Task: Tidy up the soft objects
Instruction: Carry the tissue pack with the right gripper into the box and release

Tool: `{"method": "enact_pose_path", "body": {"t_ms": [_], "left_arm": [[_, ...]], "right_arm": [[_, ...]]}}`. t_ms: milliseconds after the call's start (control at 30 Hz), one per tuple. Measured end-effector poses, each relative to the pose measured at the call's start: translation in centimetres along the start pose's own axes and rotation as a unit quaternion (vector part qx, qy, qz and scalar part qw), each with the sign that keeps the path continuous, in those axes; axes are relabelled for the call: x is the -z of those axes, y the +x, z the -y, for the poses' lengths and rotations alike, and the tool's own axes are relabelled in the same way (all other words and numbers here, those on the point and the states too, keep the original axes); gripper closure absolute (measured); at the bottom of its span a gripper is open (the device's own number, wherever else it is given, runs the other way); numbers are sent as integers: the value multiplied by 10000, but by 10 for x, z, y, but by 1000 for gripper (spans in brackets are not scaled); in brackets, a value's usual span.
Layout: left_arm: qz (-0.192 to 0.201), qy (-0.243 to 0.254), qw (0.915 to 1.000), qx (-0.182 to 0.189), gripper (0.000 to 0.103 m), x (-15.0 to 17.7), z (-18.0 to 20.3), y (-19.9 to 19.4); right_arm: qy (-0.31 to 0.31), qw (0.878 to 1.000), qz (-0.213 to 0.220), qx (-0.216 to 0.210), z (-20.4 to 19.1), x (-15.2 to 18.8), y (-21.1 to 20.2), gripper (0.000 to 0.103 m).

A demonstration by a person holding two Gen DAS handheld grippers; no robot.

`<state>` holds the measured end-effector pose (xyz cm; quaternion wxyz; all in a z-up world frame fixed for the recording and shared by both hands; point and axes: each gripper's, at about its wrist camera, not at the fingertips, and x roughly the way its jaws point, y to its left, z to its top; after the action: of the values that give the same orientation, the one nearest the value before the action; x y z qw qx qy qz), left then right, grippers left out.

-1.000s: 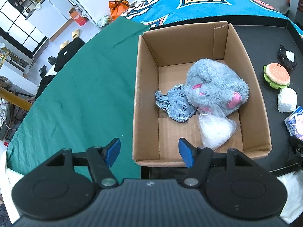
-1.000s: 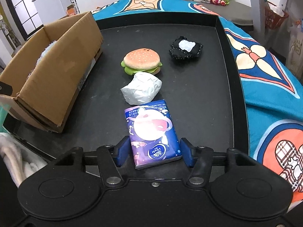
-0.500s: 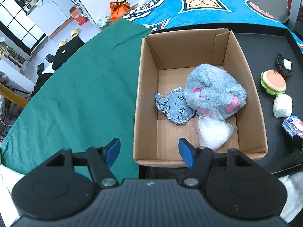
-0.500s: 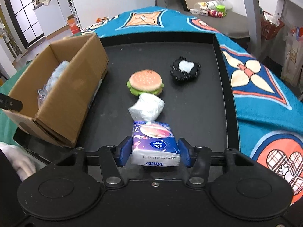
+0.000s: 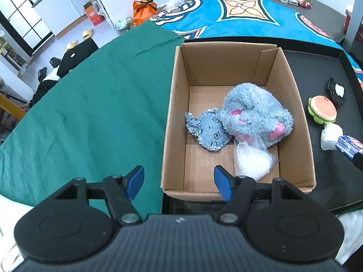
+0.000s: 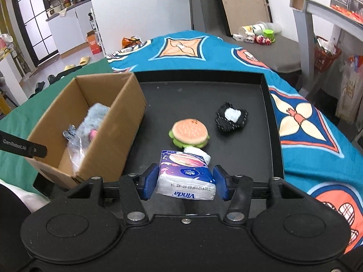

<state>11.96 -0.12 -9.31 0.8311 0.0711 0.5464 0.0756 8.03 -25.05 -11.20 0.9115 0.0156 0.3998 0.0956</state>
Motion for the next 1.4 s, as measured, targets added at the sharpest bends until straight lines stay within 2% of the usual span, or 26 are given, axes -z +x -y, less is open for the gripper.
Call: {"method": "enact_pose_path", "body": {"t_ms": [533, 700, 1100, 1300, 1400], "left_arm": [[71, -493, 9977, 460, 37, 3, -23, 3], [-44, -601, 9974, 384, 37, 3, -30, 7], [-204, -773, 9951, 588, 38, 4, -41, 15], [-242, -877, 9935, 683, 44, 5, -46, 18], [-220, -866, 9932, 748, 54, 6, -47, 18]], "right_arm": [[-262, 9989, 354, -131, -38, -28, -19, 52], [-364, 9983, 410, -196, -51, -33, -21, 52], [-632, 9962, 466, -380, -85, -42, -21, 52], [-724, 9951, 500, -447, -100, -47, -20, 52], [-742, 9947, 500, -511, -106, -50, -18, 52]]}}
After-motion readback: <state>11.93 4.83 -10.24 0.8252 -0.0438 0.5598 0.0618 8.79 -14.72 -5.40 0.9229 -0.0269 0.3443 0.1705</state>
